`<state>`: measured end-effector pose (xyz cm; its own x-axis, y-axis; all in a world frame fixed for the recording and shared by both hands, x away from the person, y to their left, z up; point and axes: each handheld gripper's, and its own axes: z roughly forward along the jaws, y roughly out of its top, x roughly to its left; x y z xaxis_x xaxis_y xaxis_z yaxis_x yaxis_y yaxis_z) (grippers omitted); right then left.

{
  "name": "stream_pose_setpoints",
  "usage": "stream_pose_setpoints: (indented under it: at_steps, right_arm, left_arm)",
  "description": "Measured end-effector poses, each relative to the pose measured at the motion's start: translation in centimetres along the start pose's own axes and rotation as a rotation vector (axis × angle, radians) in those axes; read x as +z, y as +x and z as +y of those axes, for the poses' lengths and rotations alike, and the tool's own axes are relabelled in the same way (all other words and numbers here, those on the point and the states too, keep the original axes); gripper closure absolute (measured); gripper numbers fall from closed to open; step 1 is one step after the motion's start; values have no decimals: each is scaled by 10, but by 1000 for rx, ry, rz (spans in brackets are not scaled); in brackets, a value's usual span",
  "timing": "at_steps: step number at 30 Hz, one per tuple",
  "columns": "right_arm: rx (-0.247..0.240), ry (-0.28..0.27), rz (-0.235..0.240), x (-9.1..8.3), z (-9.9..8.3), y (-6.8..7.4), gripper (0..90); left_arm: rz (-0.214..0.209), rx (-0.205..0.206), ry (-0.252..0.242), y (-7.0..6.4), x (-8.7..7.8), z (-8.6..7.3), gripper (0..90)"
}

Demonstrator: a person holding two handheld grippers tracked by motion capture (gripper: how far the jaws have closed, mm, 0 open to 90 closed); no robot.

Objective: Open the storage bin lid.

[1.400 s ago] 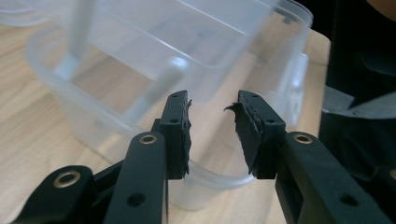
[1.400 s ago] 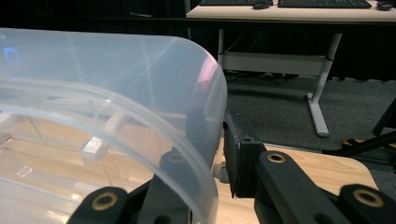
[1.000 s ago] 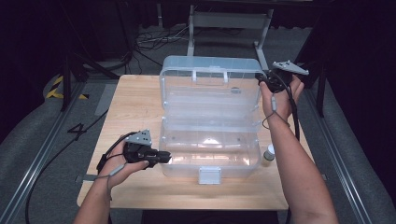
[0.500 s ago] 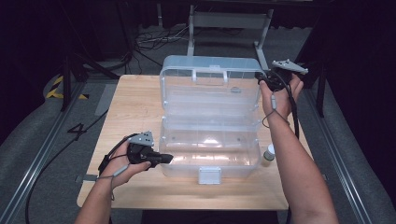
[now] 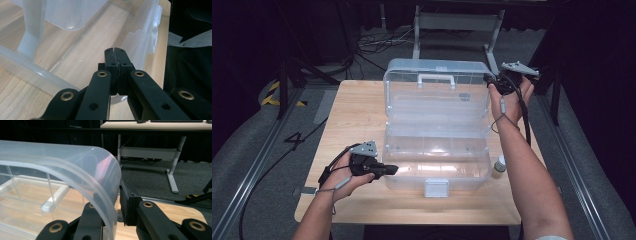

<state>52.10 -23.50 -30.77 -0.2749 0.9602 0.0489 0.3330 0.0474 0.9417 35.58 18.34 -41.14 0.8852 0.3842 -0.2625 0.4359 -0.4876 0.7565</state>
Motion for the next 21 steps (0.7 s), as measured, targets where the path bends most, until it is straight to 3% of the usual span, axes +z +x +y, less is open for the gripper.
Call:
stream_pose_setpoints:
  at_steps: [5, 9, 21]
  right_arm:
    - [4, 5, 0, 6, 0, -2, 805]
    - [10, 16, 4, 11, 0, -4, 805]
    - [14, 44, 6, 23, 2, -7, 805]
  left_arm:
    - [-3, 21, 9, -2, 7, 1, 900]
    - [-3, 17, 28, -4, 10, 2, 900]
    - [-8, 14, 22, -3, 10, 2, 900]
